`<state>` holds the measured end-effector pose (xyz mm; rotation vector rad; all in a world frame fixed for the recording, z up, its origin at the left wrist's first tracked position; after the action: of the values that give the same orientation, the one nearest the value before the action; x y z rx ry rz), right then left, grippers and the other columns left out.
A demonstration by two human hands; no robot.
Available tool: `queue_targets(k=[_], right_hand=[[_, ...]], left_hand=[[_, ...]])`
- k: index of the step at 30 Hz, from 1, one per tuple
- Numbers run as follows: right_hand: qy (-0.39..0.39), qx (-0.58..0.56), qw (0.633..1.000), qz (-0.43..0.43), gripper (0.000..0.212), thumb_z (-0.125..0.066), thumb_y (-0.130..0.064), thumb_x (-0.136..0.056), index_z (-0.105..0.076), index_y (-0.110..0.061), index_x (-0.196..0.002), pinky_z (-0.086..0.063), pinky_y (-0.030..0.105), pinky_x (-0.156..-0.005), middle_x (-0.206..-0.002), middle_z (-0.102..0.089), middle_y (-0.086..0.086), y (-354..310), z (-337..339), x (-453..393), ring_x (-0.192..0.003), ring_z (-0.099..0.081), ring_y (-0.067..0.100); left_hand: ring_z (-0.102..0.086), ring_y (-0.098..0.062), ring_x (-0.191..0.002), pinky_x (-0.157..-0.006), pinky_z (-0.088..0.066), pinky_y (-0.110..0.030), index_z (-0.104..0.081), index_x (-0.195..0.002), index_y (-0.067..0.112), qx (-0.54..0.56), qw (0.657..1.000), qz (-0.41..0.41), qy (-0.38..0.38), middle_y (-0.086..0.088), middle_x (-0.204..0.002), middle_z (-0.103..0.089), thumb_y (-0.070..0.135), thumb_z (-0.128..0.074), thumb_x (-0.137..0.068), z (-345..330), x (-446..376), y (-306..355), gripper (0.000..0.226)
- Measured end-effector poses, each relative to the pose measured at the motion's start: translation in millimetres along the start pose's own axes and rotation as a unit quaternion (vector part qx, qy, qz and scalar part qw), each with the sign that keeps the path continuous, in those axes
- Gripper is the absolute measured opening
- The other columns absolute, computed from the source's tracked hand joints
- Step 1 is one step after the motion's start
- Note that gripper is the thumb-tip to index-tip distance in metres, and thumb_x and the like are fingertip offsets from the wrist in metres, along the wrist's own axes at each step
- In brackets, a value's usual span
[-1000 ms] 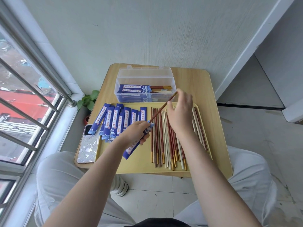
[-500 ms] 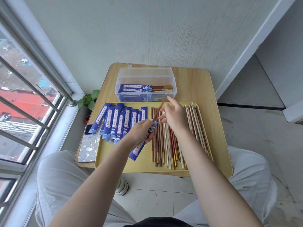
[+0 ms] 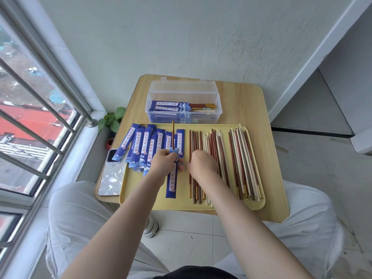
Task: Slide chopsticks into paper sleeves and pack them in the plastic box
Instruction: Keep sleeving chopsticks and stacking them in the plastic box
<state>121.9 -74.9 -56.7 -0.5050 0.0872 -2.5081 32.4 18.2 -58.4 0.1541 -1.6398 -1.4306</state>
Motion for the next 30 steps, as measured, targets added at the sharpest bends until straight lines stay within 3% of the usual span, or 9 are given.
queue_targets(k=[5,9,14,19,21,23,26,28,30], right_hand=[[0.004,-0.018,1.000,-0.002,0.024,-0.064,-0.030,-0.096,-0.062,-0.009,-0.107,-0.043,0.028,-0.057,-0.088,-0.053,0.003,-2.1,3.5,4.1,-0.076,-0.054,0.020],[-0.005,-0.103,0.994,-0.018,0.020,-0.065,-0.028,-0.095,-0.059,-0.011,-0.103,-0.051,0.028,-0.061,-0.092,-0.059,0.004,5.1,6.5,4.4,-0.080,-0.061,0.019],[0.032,-0.256,0.966,0.018,0.039,-0.061,-0.011,-0.095,-0.043,-0.017,-0.130,-0.045,0.022,-0.050,-0.087,-0.060,0.002,19.6,23.9,5.7,-0.068,-0.061,0.014],[0.050,-0.372,0.925,0.054,0.023,-0.049,-0.012,-0.099,-0.064,-0.017,-0.116,-0.047,0.017,-0.047,-0.086,-0.067,-0.001,23.9,49.0,7.8,-0.054,-0.065,0.007],[0.053,-0.405,0.911,0.060,0.025,-0.047,-0.011,-0.099,-0.064,-0.015,-0.118,-0.054,0.022,-0.055,-0.093,-0.071,-0.002,24.7,58.4,6.1,-0.062,-0.069,0.008],[0.080,-0.422,0.900,0.076,0.020,-0.054,-0.013,-0.098,-0.063,-0.014,-0.116,-0.055,0.025,-0.061,-0.091,-0.073,-0.004,26.5,68.3,4.4,-0.065,-0.070,0.007],[0.154,-0.442,0.879,0.091,0.012,-0.060,-0.020,-0.098,-0.066,-0.016,-0.108,-0.045,0.016,-0.057,-0.075,-0.070,-0.007,29.9,82.6,3.4,-0.055,-0.060,-0.001],[0.212,-0.455,0.860,0.092,0.014,-0.062,-0.025,-0.098,-0.071,-0.018,-0.105,-0.043,0.015,-0.058,-0.075,-0.066,-0.013,32.9,91.6,2.5,-0.063,-0.058,-0.005],[0.238,-0.462,0.849,0.089,0.015,-0.060,-0.027,-0.099,-0.070,-0.017,-0.101,-0.045,0.021,-0.064,-0.076,-0.064,-0.012,33.9,98.5,1.2,-0.070,-0.059,0.002]], left_hand=[[-0.071,-0.017,-0.063,-0.053,-0.055,-0.024,-0.058,-0.105,0.003,-0.006,1.000,0.020,0.008,-0.008,-0.089,-0.077,0.009,-0.055,-0.099,1.3,-4.1,-8.8,0.008],[-0.073,-0.019,-0.069,-0.059,-0.058,-0.027,-0.058,-0.104,0.005,-0.014,1.000,0.018,0.008,-0.006,-0.089,-0.077,0.011,-0.056,-0.099,2.4,-3.5,-9.2,0.007],[-0.071,-0.017,-0.063,-0.053,-0.055,-0.022,-0.057,-0.102,0.004,0.015,1.000,0.003,-0.011,-0.011,-0.093,-0.077,0.009,-0.055,-0.099,1.2,0.8,-1.5,0.005],[-0.070,-0.027,-0.072,-0.076,-0.062,-0.047,-0.062,-0.090,0.006,0.018,1.000,-0.007,-0.011,-0.019,-0.091,-0.075,0.011,-0.061,-0.095,0.2,-1.9,-0.5,0.007],[-0.069,-0.025,-0.071,-0.067,-0.061,-0.040,-0.064,-0.089,0.005,-0.004,1.000,-0.019,-0.010,-0.019,-0.086,-0.072,0.015,-0.063,-0.095,0.2,-1.4,0.4,0.011],[-0.068,-0.021,-0.069,-0.061,-0.057,-0.030,-0.066,-0.093,0.003,-0.017,0.999,-0.028,-0.013,-0.015,-0.086,-0.071,0.016,-0.062,-0.097,0.0,-0.5,1.1,0.014],[-0.068,-0.022,-0.076,-0.067,-0.058,-0.031,-0.068,-0.100,0.002,-0.012,0.998,-0.043,-0.048,-0.014,-0.090,-0.070,0.015,-0.062,-0.098,-1.0,1.2,0.5,0.015],[-0.068,-0.022,-0.079,-0.070,-0.059,-0.031,-0.067,-0.098,0.005,-0.013,0.996,-0.051,-0.072,-0.013,-0.091,-0.069,0.014,-0.061,-0.099,-1.6,2.9,0.3,0.011],[-0.067,-0.021,-0.076,-0.069,-0.059,-0.032,-0.064,-0.094,0.007,-0.004,0.994,-0.050,-0.095,-0.011,-0.087,-0.067,0.012,-0.059,-0.099,-2.8,5.7,1.9,0.008]])
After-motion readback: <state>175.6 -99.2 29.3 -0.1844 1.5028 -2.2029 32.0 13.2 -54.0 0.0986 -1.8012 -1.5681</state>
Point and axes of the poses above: each hand's wrist, its own x-axis away from the middle knuckle, its own z-axis out of the back of the hand, y = z × x, the point moved 3 cm from there along -x, towards the middle knuckle
